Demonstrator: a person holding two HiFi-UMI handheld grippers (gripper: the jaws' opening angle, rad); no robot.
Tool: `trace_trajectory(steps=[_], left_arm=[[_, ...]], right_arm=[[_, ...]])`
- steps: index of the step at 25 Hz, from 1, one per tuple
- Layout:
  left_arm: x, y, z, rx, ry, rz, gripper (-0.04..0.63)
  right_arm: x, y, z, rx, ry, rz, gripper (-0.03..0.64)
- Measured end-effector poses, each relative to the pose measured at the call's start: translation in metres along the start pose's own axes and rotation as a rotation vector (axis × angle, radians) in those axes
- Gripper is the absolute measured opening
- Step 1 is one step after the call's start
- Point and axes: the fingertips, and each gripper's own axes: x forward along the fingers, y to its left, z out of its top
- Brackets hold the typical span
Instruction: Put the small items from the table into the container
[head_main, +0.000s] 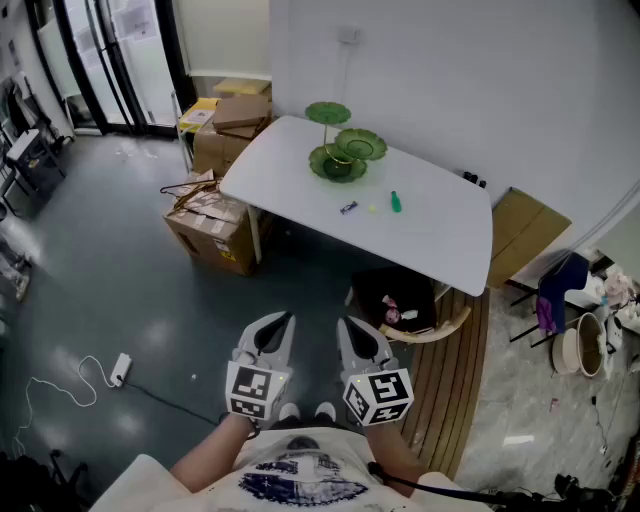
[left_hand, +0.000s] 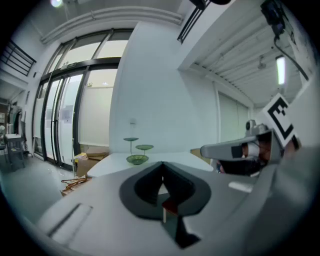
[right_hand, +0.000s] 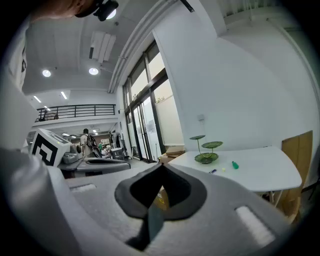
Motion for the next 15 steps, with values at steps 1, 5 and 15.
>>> trace_trajectory(steps=[1,5,15], left_arm=[[0.001,-0.005,-0.001,0.004,0.005,0.0,-0.011],[0.015,-0.022,0.002,-0.003,0.02,0.011,-0.009],[0.062,-0.059,0.017,-0.007,0.037,0.032,-0.009]], right_arm=[[-0.004,-0.003,-0.001,0.005,-0.002,-0.002,-0.003],[-0.011,-0.018,-0.001,0.02,0.005,0.008,-0.003],[-0.013,-0.069,0.007,0.044,0.016,0.081,-0.003]])
